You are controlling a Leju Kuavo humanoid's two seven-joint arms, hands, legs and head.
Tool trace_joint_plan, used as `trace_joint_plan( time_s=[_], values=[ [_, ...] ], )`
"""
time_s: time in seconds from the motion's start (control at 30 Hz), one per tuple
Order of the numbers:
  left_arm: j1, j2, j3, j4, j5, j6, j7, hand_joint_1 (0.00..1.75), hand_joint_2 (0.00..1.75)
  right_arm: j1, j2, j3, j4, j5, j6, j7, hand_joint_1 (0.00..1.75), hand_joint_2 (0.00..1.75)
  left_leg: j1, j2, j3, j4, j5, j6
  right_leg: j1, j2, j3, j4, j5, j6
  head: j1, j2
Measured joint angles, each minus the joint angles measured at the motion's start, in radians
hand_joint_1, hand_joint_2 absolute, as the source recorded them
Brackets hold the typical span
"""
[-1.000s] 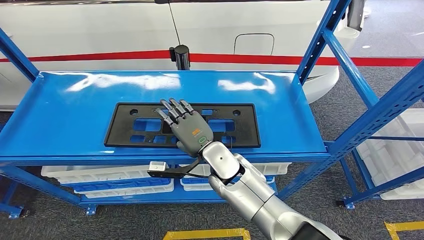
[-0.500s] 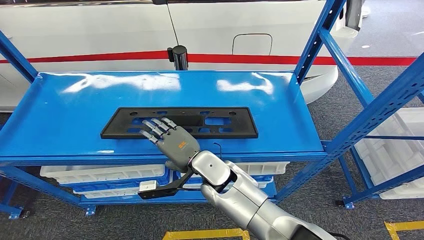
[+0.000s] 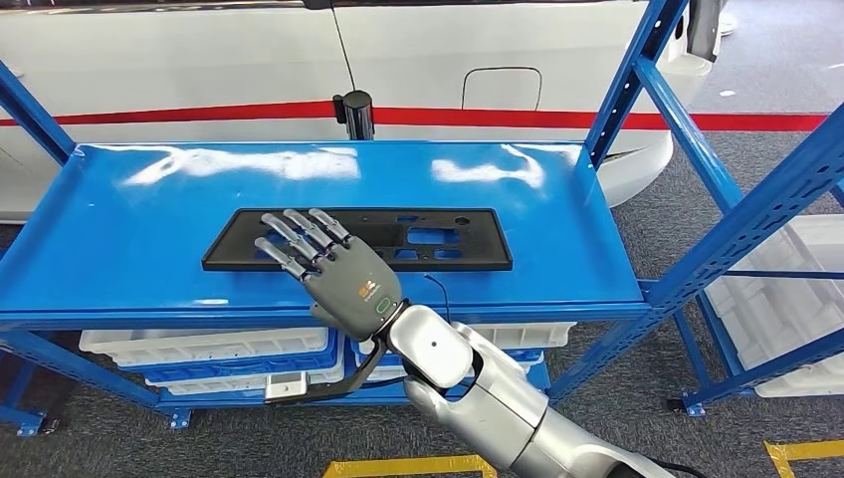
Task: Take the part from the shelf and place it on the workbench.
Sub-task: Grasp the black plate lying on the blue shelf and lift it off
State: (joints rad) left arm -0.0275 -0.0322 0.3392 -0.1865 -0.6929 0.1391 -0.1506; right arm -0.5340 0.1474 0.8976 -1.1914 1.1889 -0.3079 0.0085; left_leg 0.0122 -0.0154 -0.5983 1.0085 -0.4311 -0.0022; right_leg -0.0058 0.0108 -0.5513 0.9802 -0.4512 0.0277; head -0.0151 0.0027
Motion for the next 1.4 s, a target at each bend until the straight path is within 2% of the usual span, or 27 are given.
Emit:
trace_joint_plan(
  time_s=[0.1,0.27,0.43,0.77,1.07,1.4],
  values=[
    [0.001,-0.002,0.012,0.000,-0.016,0.003,0.000,0.00,0.00,0.016,-0.024,-0.004,-0.085,0.035,-0.027,0.026,0.00,1.75,0.000,0.000,0.000,0.000,0.000,0.000,0.000,0.000,0.000,0.000,0.000,0.000,0.000,0.000],
    [0.001,-0.003,0.021,0.000,-0.044,0.007,-0.002,0.00,0.00,0.019,-0.025,-0.016,-0.066,0.068,-0.024,0.056,0.00,1.75,0.000,0.000,0.000,0.000,0.000,0.000,0.000,0.000,0.000,0.000,0.000,0.000,0.000,0.000],
    [0.000,-0.005,0.021,0.000,-0.067,0.007,-0.002,0.00,0.00,0.009,-0.002,-0.019,0.034,0.079,-0.013,0.080,0.00,1.75,0.000,0.000,0.000,0.000,0.000,0.000,0.000,0.000,0.000,0.000,0.000,0.000,0.000,0.000],
    [-0.007,-0.007,0.021,0.000,-0.097,-0.002,-0.002,0.00,0.00,-0.039,0.043,-0.067,0.256,0.101,-0.052,0.120,0.00,1.75,0.000,0.000,0.000,0.000,0.000,0.000,0.000,0.000,0.001,0.000,0.000,0.000,0.000,0.000],
    [-0.014,-0.008,0.022,0.000,-0.113,-0.002,0.006,0.00,0.00,-0.063,0.053,-0.133,0.374,0.110,-0.114,0.139,0.00,1.75,0.000,0.000,0.000,0.000,0.000,0.000,0.000,0.000,0.001,0.000,0.000,0.000,0.000,0.000],
    [-0.016,-0.010,0.022,0.000,-0.115,-0.002,0.006,0.00,0.00,-0.079,0.053,-0.163,0.422,0.112,-0.122,0.140,0.00,1.75,0.000,0.000,0.001,0.000,0.000,0.000,0.000,0.000,0.001,0.000,0.000,0.000,0.000,0.000]
  ],
)
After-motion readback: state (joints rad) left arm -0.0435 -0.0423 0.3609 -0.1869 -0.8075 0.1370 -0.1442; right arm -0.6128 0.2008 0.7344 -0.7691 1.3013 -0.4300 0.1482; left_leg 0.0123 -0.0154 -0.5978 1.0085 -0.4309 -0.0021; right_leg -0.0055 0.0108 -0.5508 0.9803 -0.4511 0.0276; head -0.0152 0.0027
